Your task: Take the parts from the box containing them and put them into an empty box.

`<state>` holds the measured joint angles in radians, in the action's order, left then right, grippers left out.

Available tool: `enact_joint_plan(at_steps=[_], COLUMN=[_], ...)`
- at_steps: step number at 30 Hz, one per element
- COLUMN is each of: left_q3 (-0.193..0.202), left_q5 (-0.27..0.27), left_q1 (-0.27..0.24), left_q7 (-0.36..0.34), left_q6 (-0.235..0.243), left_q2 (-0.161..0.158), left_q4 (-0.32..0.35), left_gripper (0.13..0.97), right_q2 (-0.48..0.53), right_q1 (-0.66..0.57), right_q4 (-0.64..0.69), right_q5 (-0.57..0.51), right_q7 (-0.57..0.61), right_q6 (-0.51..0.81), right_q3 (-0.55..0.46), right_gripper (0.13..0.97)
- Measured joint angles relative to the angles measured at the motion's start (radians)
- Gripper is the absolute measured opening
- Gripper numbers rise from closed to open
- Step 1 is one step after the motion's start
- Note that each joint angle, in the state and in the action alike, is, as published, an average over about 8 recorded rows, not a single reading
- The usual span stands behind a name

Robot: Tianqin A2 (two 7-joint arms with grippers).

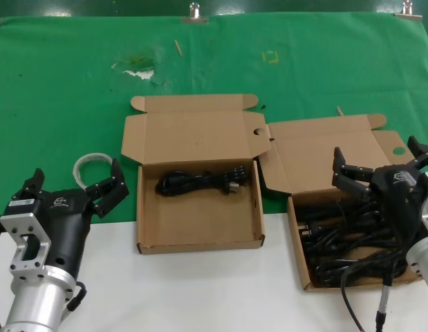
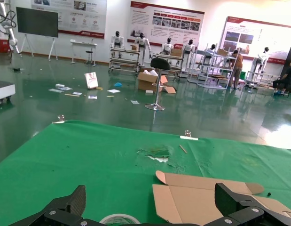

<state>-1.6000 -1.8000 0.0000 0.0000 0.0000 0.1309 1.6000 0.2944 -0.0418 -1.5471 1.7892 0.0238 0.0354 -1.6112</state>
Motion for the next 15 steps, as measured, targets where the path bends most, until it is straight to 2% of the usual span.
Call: enact_joint_plan(at_steps=[15], left_q3=[0.0], left_q5=[0.0], left_q1=[0.0], left_q7=[0.0], left_q6=[0.0], left_q2=[0.0], left_q4=[0.0], left_gripper=[0.966], right_q2=[0.0], right_q1=[0.0], right_q4=[0.0], right_q5=[0.0], right_q7=[0.0], right_q6=[0.0], right_q3=[0.0], right_gripper=[0.966])
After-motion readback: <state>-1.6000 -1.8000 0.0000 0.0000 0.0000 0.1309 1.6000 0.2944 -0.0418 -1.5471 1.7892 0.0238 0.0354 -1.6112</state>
